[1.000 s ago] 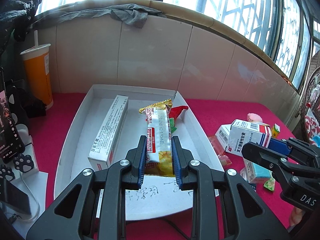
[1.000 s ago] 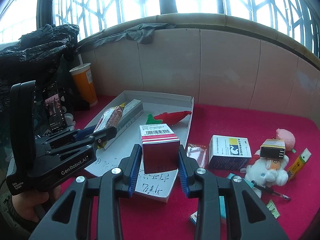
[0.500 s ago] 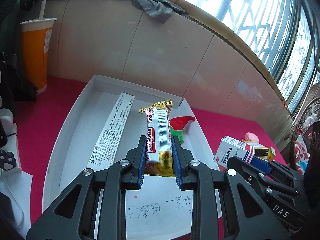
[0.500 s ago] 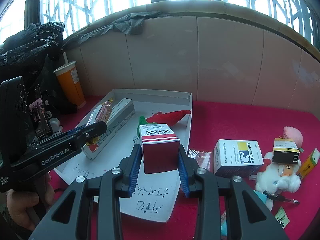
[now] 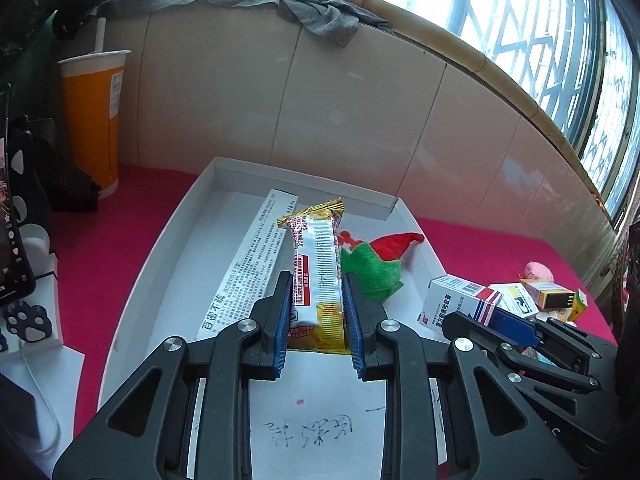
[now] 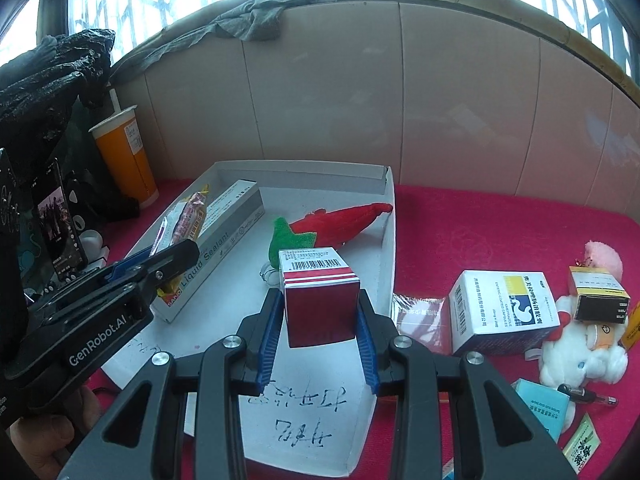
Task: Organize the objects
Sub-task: 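Lower the snack bar and red-white box into the cardboard box, opening both tools, then withdraw both open tools from the cardboard box back to the pile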
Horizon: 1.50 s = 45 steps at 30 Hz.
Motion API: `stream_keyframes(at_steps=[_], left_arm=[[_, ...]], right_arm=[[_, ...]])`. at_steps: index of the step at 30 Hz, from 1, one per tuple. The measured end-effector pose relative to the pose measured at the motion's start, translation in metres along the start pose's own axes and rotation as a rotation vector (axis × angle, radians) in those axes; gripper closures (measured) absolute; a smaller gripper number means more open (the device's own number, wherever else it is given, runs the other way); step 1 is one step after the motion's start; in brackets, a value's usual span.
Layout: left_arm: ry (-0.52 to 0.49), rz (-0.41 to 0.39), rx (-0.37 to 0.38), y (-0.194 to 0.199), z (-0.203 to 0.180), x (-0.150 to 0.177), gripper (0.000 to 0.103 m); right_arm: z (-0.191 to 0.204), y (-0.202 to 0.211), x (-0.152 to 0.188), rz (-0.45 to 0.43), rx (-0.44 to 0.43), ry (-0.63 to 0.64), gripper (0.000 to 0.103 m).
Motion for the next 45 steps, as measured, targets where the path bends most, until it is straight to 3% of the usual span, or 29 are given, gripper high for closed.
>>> stream_keyframes(at_steps=[2, 3, 4, 5, 6, 7, 8, 9, 17, 25, 45], left_arm=[[0.019, -0.022, -0.021, 0.003, 0.006, -0.002, 0.077], [0.028, -0.032, -0.023, 0.004, 0.009, -0.003, 0.065], [0.038, -0.038, -0.021, 0.005, 0.011, -0.004, 0.037], [0.049, -0.046, -0.020, 0.007, 0.013, -0.004, 0.021], [0.060, -0.059, -0.019, 0.009, 0.015, -0.005, 0.004], [0.067, -0.076, -0.014, 0.011, 0.016, -0.006, 0.002], [0.070, -0.089, -0.006, 0.014, 0.016, -0.006, 0.002], [0.073, -0.098, -0.004, 0.016, 0.016, -0.007, 0.001], [0.098, -0.132, -0.052, 0.023, 0.023, -0.009, 0.001], [0.095, -0.124, -0.057, 0.022, 0.022, -0.006, 0.001], [0.050, -0.124, -0.021, 0.025, 0.008, -0.001, 0.001]], right_arm=[[0.004, -0.002, -0.001, -0.006, 0.010, 0.018, 0.066], [0.007, -0.003, -0.002, -0.010, 0.012, 0.030, 0.066], [0.009, -0.003, -0.001, -0.013, 0.015, 0.042, 0.066], [0.011, -0.003, 0.000, -0.016, 0.022, 0.053, 0.064], [0.013, -0.001, 0.001, -0.022, 0.027, 0.064, 0.054], [0.014, 0.000, 0.001, -0.030, 0.040, 0.071, 0.045], [0.015, 0.002, 0.002, -0.039, 0.055, 0.075, 0.025], [0.014, 0.005, 0.003, -0.051, 0.065, 0.073, 0.020], [0.003, 0.028, 0.012, -0.103, 0.101, 0.034, 0.020], [-0.006, 0.059, 0.022, -0.200, 0.068, -0.021, 0.020], [-0.026, 0.092, 0.057, -0.228, 0.130, -0.019, 0.020]])
Point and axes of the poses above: each gripper's, at about its wrist camera, not at the fingertips, and y roughly against the way its jaws point, z to its left, x to its underside, the point moved 9 cm from there along -y, roughly the way its jaws point, and after that the axes turned 13 degrees about z, right-handed, at the moved point
